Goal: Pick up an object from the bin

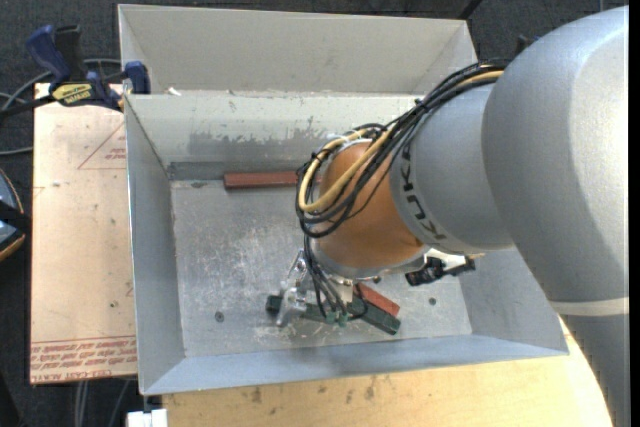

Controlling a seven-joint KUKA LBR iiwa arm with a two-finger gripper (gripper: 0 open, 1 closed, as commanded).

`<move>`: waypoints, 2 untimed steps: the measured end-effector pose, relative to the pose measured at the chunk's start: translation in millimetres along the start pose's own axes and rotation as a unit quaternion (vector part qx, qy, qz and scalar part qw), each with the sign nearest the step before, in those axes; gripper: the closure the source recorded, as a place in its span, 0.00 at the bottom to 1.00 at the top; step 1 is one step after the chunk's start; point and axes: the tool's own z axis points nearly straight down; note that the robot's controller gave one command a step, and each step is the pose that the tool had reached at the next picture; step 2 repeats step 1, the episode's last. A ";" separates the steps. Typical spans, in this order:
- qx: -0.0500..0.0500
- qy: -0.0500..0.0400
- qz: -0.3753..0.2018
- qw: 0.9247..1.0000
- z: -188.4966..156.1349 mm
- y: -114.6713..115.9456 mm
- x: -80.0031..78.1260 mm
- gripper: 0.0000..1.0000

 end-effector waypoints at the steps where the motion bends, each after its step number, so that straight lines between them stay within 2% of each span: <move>1: 0.005 0.005 -0.003 1.000 -153.9 -5.5 -27.5 1.00; 2: 0.005 0.005 -0.003 1.000 -153.9 -5.5 -27.5 1.00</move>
Offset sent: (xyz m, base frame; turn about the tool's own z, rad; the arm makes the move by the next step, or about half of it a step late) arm 0.0000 0.0000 0.0000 0.0000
